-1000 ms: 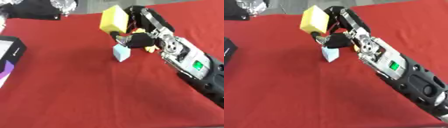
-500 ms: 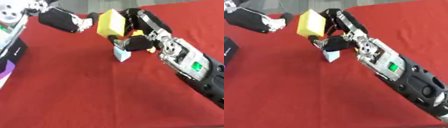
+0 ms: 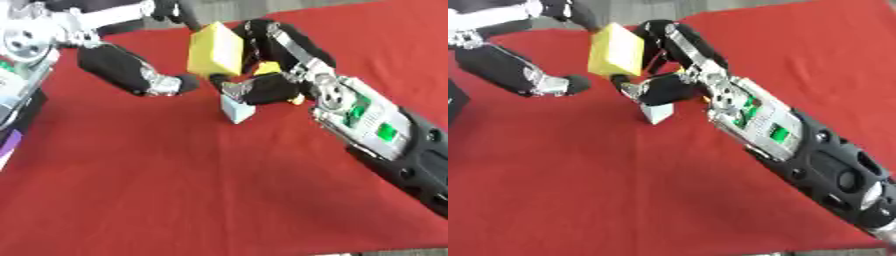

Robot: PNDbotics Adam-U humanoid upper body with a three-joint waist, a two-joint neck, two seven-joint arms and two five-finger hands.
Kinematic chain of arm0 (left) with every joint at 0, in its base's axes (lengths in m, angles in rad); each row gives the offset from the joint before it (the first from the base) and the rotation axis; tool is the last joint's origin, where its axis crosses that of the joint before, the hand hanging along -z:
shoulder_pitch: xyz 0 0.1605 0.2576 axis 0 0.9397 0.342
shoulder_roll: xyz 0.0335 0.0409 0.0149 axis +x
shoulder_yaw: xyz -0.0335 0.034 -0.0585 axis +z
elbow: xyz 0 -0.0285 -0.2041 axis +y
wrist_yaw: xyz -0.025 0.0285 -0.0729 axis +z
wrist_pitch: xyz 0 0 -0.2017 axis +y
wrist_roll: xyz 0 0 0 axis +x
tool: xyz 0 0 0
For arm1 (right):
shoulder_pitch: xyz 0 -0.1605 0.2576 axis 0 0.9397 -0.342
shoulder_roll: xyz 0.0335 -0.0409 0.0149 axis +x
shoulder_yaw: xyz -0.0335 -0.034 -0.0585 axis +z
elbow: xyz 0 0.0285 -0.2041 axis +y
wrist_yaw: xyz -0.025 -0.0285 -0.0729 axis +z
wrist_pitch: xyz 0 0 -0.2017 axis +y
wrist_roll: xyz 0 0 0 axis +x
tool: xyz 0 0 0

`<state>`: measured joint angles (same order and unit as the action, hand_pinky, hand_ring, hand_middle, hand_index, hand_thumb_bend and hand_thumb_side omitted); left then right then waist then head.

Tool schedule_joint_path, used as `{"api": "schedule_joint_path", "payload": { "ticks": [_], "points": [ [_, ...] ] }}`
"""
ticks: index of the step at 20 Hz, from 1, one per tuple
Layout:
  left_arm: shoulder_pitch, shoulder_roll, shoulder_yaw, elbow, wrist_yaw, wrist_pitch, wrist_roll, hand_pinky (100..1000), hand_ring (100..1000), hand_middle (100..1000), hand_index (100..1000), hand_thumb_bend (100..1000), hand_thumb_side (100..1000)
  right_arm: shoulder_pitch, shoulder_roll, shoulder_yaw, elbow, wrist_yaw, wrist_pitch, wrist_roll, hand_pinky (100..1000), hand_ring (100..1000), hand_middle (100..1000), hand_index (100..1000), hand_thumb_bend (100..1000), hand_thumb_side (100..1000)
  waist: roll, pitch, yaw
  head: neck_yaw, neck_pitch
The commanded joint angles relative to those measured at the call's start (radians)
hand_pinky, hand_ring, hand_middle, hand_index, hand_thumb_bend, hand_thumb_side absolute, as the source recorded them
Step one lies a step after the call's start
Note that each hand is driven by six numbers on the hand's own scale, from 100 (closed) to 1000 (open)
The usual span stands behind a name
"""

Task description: Pick up the objects with one hand, pass them to the other hand, and then place them into the box on the other side of the table.

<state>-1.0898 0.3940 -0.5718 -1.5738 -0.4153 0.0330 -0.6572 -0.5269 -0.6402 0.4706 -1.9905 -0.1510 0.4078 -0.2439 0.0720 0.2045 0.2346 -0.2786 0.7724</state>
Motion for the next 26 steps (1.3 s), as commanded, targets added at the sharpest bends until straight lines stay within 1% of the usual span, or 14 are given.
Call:
{"api": "schedule_joint_path", "payload": {
  "ticks": [1, 5, 6, 9, 10, 11, 12, 14, 16, 21, 24, 26],
  "points": [
    [-0.011, 0.002, 0.03, -0.007, -0.019, -0.022, -0.053, 909, 892, 846, 862, 454, 535, -0.016, -0.007, -0.002, -0.01, 0.01, -0.005, 0.015, 545, 556, 484, 439, 100, 100, 0.005, -0.026, -0.001, -0.006, -0.002],
    [-0.01, -0.007, 0.061, -0.022, -0.033, -0.011, -0.103, 908, 891, 848, 874, 452, 520, -0.019, -0.007, 0.007, -0.01, 0.022, -0.013, 0.036, 546, 556, 484, 438, 100, 100, 0.004, -0.026, -0.002, -0.013, -0.002],
    [-0.009, -0.01, 0.065, -0.026, -0.041, -0.004, -0.103, 906, 891, 847, 879, 458, 496, -0.02, -0.007, 0.008, -0.01, 0.025, -0.015, 0.042, 545, 556, 484, 438, 100, 100, 0.004, -0.025, -0.002, -0.014, -0.002],
    [-0.007, -0.019, 0.071, -0.038, -0.072, 0.021, -0.077, 900, 888, 845, 892, 473, 460, -0.018, -0.006, 0.011, -0.01, 0.031, -0.017, 0.054, 543, 555, 483, 437, 100, 100, 0.004, -0.025, -0.003, -0.013, -0.002],
    [-0.006, -0.021, 0.071, -0.044, -0.083, 0.029, -0.065, 893, 885, 842, 897, 498, 435, -0.018, -0.006, 0.011, -0.01, 0.033, -0.017, 0.056, 543, 554, 483, 436, 100, 100, 0.003, -0.024, -0.003, -0.012, -0.002],
    [-0.005, -0.02, 0.071, -0.051, -0.095, 0.038, -0.053, 890, 885, 843, 904, 510, 428, -0.017, -0.006, 0.012, -0.01, 0.034, -0.016, 0.059, 543, 553, 482, 436, 100, 100, 0.003, -0.024, -0.003, -0.012, -0.002],
    [-0.003, -0.018, 0.071, -0.06, -0.108, 0.046, -0.04, 883, 883, 845, 925, 541, 426, -0.016, -0.007, 0.012, -0.01, 0.035, -0.015, 0.061, 542, 553, 482, 435, 100, 100, 0.002, -0.023, -0.003, -0.012, -0.002],
    [0.002, -0.01, 0.072, -0.085, -0.134, 0.064, -0.016, 879, 881, 844, 939, 550, 413, -0.014, -0.008, 0.014, -0.01, 0.037, -0.013, 0.064, 537, 550, 480, 432, 100, 100, 0.002, -0.023, -0.002, -0.012, -0.002],
    [0.007, -0.003, 0.071, -0.11, -0.149, 0.087, 0.005, 873, 876, 840, 944, 561, 422, -0.013, -0.009, 0.014, -0.01, 0.04, -0.009, 0.064, 530, 546, 476, 429, 100, 100, 0.002, -0.021, -0.002, -0.013, -0.002],
    [0.013, 0.001, 0.062, -0.133, -0.133, 0.143, 0.027, 879, 872, 837, 937, 514, 454, -0.012, -0.007, 0.014, -0.01, 0.046, -0.004, 0.059, 524, 542, 474, 425, 100, 100, -0.001, -0.017, -0.003, -0.01, -0.002],
    [0.012, -0.009, 0.058, -0.122, -0.106, 0.169, 0.04, 883, 868, 829, 902, 470, 484, -0.013, -0.005, 0.015, -0.01, 0.048, -0.006, 0.056, 523, 541, 474, 425, 100, 100, -0.003, -0.015, -0.004, -0.009, -0.002],
    [0.011, -0.016, 0.053, -0.11, -0.087, 0.183, 0.046, 887, 865, 822, 885, 432, 524, -0.016, -0.005, 0.015, -0.01, 0.05, -0.008, 0.055, 522, 541, 473, 424, 100, 100, -0.003, -0.014, -0.005, -0.008, -0.002]
  ]
}}
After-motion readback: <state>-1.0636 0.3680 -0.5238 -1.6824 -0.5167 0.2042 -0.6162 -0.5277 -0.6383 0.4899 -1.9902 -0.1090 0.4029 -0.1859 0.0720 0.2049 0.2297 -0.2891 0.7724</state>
